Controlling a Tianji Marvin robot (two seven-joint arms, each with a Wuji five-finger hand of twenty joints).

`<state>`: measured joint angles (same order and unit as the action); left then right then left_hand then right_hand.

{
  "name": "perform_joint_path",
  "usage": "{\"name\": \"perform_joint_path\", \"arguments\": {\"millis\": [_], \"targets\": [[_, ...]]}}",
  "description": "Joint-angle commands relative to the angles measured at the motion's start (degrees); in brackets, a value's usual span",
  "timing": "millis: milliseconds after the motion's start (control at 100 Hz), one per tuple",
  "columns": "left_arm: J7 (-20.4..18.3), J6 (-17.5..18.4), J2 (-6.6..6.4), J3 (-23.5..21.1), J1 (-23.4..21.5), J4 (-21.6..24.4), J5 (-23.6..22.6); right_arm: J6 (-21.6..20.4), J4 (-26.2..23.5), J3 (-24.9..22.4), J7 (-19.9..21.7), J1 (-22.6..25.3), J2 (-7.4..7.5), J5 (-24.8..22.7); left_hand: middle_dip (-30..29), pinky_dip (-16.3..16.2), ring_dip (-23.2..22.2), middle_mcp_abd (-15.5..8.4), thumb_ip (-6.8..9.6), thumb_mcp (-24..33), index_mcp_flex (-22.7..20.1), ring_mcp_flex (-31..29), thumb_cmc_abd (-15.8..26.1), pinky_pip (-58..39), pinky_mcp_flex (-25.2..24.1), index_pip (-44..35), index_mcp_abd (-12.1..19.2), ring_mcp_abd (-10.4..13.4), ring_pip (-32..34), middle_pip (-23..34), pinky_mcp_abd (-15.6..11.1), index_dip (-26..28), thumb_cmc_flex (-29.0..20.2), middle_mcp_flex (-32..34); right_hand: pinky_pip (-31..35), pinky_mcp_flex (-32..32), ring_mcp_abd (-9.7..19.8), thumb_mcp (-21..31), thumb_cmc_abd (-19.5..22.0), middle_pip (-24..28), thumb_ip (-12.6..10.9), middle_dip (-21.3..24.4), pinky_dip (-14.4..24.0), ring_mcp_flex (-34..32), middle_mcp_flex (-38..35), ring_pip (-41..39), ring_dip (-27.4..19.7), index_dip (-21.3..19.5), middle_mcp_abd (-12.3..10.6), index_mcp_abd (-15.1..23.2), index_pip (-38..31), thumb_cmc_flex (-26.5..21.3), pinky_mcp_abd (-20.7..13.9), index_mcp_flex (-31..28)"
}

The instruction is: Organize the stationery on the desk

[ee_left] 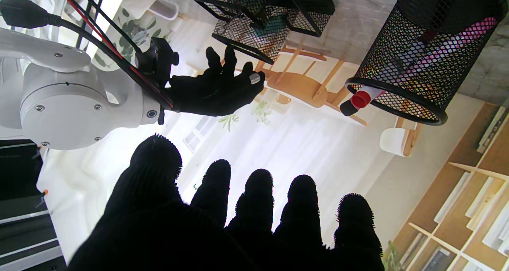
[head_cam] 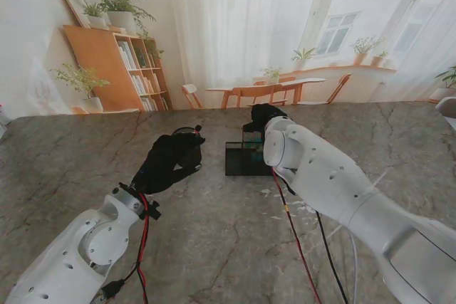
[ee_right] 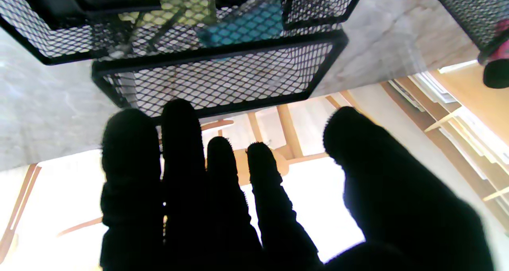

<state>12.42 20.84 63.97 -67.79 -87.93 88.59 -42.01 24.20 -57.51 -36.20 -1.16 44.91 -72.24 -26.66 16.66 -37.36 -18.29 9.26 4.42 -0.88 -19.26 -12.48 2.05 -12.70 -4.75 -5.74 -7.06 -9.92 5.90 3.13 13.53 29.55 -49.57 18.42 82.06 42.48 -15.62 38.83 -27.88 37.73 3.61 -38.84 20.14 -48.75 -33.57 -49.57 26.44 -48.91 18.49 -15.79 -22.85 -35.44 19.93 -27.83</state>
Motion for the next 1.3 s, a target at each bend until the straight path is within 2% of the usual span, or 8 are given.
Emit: {"name": "perform_joint_path", "arguments": {"millis": [0,180,400,580,770,920,1100,1290], "targets": [[0.1,-0.1,0.09,0.2,-0.1,-0.1,0.2,-0.1,-0.7,-0.1,1.1,0.0,0.4,-0.2,0.2,0.0,-0.5,0.0,-6.9,-1.6,-0.7,-1.0,4.8,0.0,-0.8,-0.3,0.3,0.5,0.1,-0.2,-0.7,0.3,-1.5,0.3,2.6,-0.8,-1.5,-2.2,1.8,-2.4,-2.1,0.8,2.1,1.4,1.8,-0.8,0.9,-1.0,1.0,0.9,2.4,1.5,2.1,-0.4],[0.1,-0.1,0.08,0.2,0.0,-0.2,0.2,-1.2,-3.0,-1.3,2.1,0.8,1.47,-1.3,0.2,0.0,-0.5,-0.1,-6.9,-1.6,-0.7,-1.0,4.8,0.0,-0.8,-0.3,0.3,0.6,0.1,-0.2,-0.7,0.3,-1.5,0.3,3.5,-4.6,-5.0,-9.0,7.9,-10.4,-1.8,2.3,6.5,4.4,2.3,0.2,2.2,2.3,3.0,4.6,8.1,9.2,5.9,1.9],[0.1,0.0,0.09,0.2,0.0,-0.2,0.2,-3.4,-8.8,-4.6,4.5,2.9,3.6,-3.3,0.2,0.1,-0.5,-0.1,-6.91,-1.6,-0.6,-0.9,4.8,0.0,-0.9,-0.3,0.3,0.6,0.1,-0.2,-0.8,0.3,-1.4,0.2,1.5,-11.2,-7.7,-10.0,13.5,-21.1,-1.3,4.1,10.2,8.3,1.7,3.9,3.2,7.6,3.6,4.7,11.3,17.3,9.6,3.9],[0.4,0.2,0.13,0.3,0.1,-0.4,0.2,-4.7,-13.7,-8.0,6.7,5.3,4.98,-3.6,0.2,0.1,-0.5,-0.1,-6.91,-1.6,-0.7,-1.0,4.8,0.1,-0.8,-0.3,0.4,0.5,0.1,-0.2,-0.7,0.3,-1.3,0.3,-7.0,-24.7,-9.7,-11.0,16.1,-30.5,-1.3,7.9,9.3,15.7,3.2,16.5,0.2,10.5,2.4,4.7,12.8,19.3,12.2,6.2],[0.6,0.2,0.14,0.2,0.0,-0.5,0.1,-10.3,-18.5,-12.4,9.4,8.6,6.93,-5.4,0.2,0.0,-0.5,-0.2,-6.9,-1.6,-0.7,-0.9,4.8,0.1,-0.9,-0.3,0.3,0.5,0.1,-0.2,-0.7,0.3,-1.3,0.3,-25.4,-46.3,-3.4,-12.1,17.0,-33.4,-1.3,11.2,-2.8,28.9,10.4,36.0,-5.8,11.1,-2.2,6.9,14.2,19.0,3.0,10.5],[0.6,0.3,0.13,0.3,0.0,-0.5,0.0,-18.9,-19.5,-14.8,12.3,9.9,8.61,-8.0,0.2,0.0,-0.5,-0.1,-6.89,-1.5,-0.7,-1.0,4.9,0.1,-0.9,-0.4,0.4,0.5,0.1,-0.2,-0.7,0.3,-1.4,0.4,-40.5,-50.0,2.0,-12.2,16.0,-34.8,-1.3,13.5,-10.2,36.6,16.8,43.1,-7.7,10.5,-5.3,8.0,15.6,18.4,-5.1,14.3],[0.0,0.3,0.07,0.6,0.3,-0.7,0.3,-27.1,-18.5,-14.3,15.5,9.0,10.24,-12.6,0.2,0.0,-0.5,-0.1,-6.89,-1.5,-0.7,-1.0,4.9,0.1,-0.8,-0.3,0.4,0.5,0.1,-0.2,-0.7,0.3,-1.4,0.3,-46.3,-50.2,1.7,-11.1,12.7,-35.3,-1.4,13.4,-9.0,39.7,22.1,45.4,-7.7,8.2,-4.5,6.7,17.3,16.8,-6.7,21.7],[-0.3,0.1,0.02,0.8,0.6,-0.8,0.3,-31.5,-14.4,-9.2,16.8,4.8,10.91,-16.4,0.2,-0.1,-0.5,-0.1,-6.9,-1.6,-0.7,-1.0,4.8,0.1,-0.8,-0.3,0.3,0.4,0.1,-0.2,-0.7,0.3,-1.3,0.3,-40.8,-49.8,-1.0,-8.8,7.2,-34.8,-1.4,11.6,-3.4,39.1,24.5,44.1,-6.5,11.7,-2.2,4.9,23.7,13.4,-3.1,20.3]]}}
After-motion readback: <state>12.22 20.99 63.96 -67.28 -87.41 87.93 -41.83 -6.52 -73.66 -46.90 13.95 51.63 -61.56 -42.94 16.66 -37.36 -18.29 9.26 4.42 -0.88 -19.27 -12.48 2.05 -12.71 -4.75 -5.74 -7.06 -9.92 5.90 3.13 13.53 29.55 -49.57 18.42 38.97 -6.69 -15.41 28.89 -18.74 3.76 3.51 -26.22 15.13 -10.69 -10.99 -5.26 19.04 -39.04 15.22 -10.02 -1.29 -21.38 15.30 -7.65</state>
